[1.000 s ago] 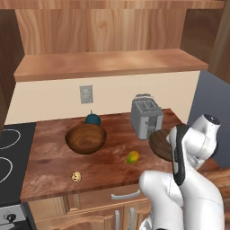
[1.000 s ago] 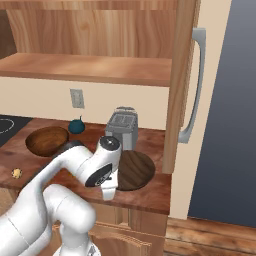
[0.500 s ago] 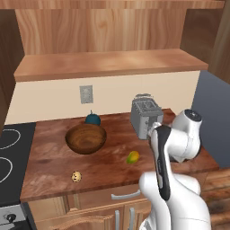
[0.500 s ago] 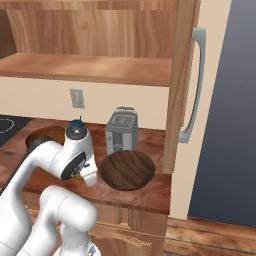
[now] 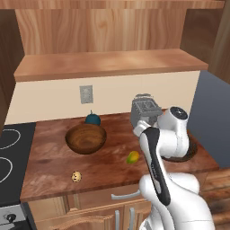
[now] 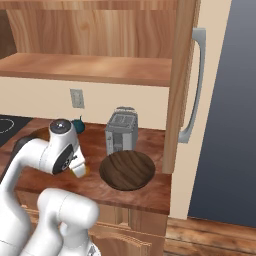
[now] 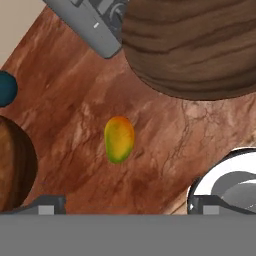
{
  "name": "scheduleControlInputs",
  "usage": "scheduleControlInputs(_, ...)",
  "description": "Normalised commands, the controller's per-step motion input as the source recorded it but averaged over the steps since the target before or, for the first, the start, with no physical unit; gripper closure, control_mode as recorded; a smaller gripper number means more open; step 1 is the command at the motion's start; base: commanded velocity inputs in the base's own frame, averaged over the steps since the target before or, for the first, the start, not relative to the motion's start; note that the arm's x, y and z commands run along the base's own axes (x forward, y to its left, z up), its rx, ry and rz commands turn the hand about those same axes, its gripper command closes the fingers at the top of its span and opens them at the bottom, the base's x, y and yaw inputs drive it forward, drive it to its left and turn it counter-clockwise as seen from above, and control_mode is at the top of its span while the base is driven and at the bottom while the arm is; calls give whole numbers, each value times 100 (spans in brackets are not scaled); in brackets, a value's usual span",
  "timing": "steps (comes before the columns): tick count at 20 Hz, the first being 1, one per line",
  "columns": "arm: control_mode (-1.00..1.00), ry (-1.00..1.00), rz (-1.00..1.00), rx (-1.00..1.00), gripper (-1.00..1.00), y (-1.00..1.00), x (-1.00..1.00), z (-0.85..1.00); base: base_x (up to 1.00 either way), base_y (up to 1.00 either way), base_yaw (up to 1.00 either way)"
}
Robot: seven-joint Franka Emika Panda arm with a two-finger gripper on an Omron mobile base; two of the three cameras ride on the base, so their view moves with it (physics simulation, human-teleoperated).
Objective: Pick both bowls and place them on the counter. Then place the cookie dough ball in one bowl and place the mango in the other bowl.
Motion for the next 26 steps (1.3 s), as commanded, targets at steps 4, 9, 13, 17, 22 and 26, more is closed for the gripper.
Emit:
scheduleControlInputs(4,-100,-5,9,-16,-100,25,14,-32,0,0,0)
scheduleControlInputs(9,-100,-2,9,-19,-100,11,23,-26,0,0,0)
scheduleControlInputs(13,-100,-3,7,-7,-100,0,18,-33,0,0,0)
scheduleControlInputs(17,-100,0,6,0,-100,0,23,-23,0,0,0)
scheduleControlInputs(22,-100,7,4,0,-100,0,23,-19,0,0,0)
scheduleControlInputs(26,-100,11,0,0,-100,0,18,-18,0,0,0)
